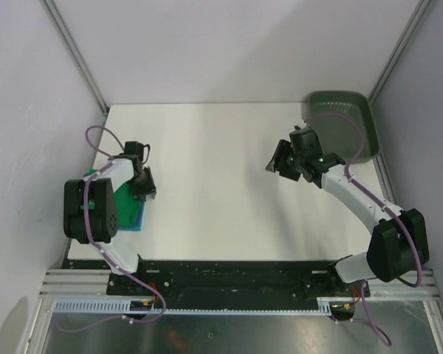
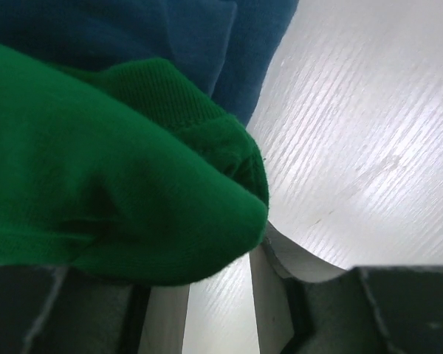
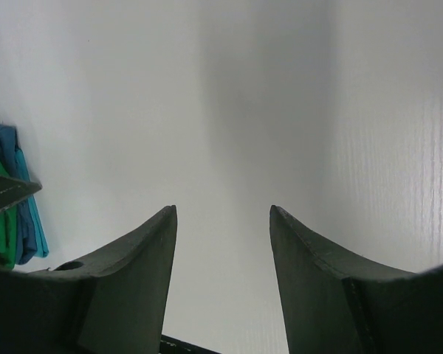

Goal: Fold and stack the t-shirts
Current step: Put the neatly folded tshirt into the corner of the board with both arms

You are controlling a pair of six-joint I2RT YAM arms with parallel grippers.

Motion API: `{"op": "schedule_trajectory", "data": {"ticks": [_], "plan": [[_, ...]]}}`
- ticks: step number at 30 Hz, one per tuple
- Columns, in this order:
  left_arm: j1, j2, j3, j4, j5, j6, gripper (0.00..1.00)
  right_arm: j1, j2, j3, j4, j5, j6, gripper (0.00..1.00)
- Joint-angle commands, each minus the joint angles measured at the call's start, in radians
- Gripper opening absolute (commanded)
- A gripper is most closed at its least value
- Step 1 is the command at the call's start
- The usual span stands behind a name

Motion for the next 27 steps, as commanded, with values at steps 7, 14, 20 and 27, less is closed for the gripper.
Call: {"op": "schedule_trajectory", "data": {"ticks": [7, 14, 20, 27], "plan": [[-0.147, -0.148, 0.022, -0.030, 0.117, -0.005, 0.40, -0.030, -0.021, -0.002, 0.038, -0.033, -0.042, 0.59], [-0.518, -0.237, 0.145, -0.012, 0.101, -0.118, 0.50, -0.038, -0.107, -0.002, -0.034, -0.031, -0.036, 0.60], [-0.694, -0.356, 0.143, 0.024, 0.032, -0.149, 0.64, -0.021, -0.255, -0.078, -0.072, -0.051, -0.040, 0.66], [-0.707, -0.559, 0.038, 0.076, 0.020, -0.151, 0.99, -0.024, -0.451, -0.170, -0.098, -0.032, -0.069, 0.78]]}}
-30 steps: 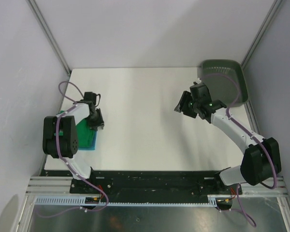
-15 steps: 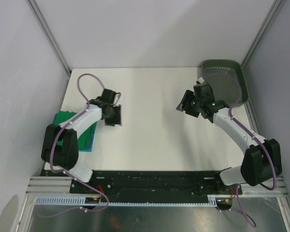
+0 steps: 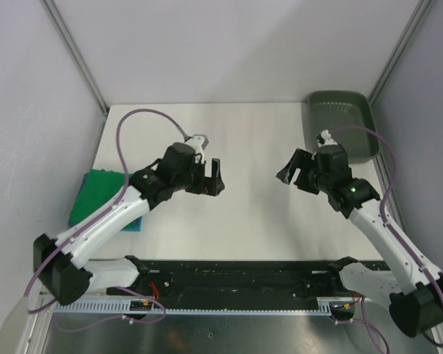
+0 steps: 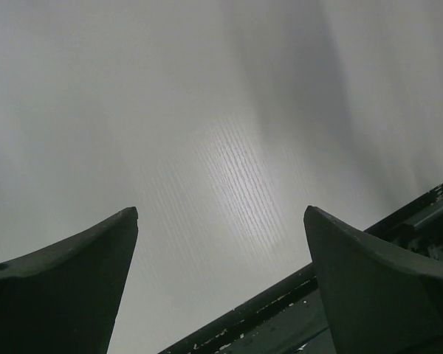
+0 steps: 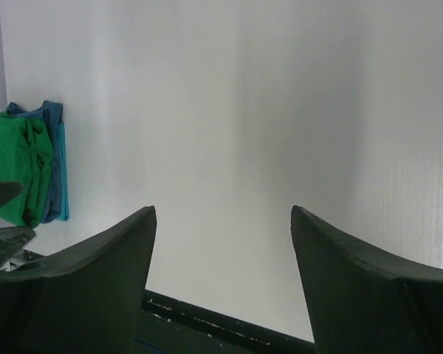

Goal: Fold and stack the t-shirts
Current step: Put the neatly folded tshirt into the corner of the board with both arms

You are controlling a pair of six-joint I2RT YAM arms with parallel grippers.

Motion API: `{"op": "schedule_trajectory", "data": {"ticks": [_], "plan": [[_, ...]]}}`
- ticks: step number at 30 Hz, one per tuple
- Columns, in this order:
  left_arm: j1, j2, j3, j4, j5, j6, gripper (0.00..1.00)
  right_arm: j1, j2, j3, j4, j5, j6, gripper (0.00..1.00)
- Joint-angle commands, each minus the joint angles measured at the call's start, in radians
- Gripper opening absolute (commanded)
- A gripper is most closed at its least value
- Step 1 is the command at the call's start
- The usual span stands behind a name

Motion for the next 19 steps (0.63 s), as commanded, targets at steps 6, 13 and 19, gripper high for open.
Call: {"op": "schedule_trajectory", "data": {"ticks": [6, 13, 19], "plan": [[-0.001, -0.156, -0.067, 0.044, -0.091, -0.039, 0.99, -0.012, -0.162, -0.035, -0.019, 0.022, -0.058, 0.88], [-0.002, -0.145, -0.071, 0.049, -0.088, -0.033, 0.99, -0.018, -0.165, -0.034, -0.001, 0.015, -0.051, 0.90], [-0.001, -0.153, -0.083, 0.056, -0.084, -0.025, 1.00, -0.020, -0.161, -0.034, -0.007, 0.024, -0.058, 0.90]]}}
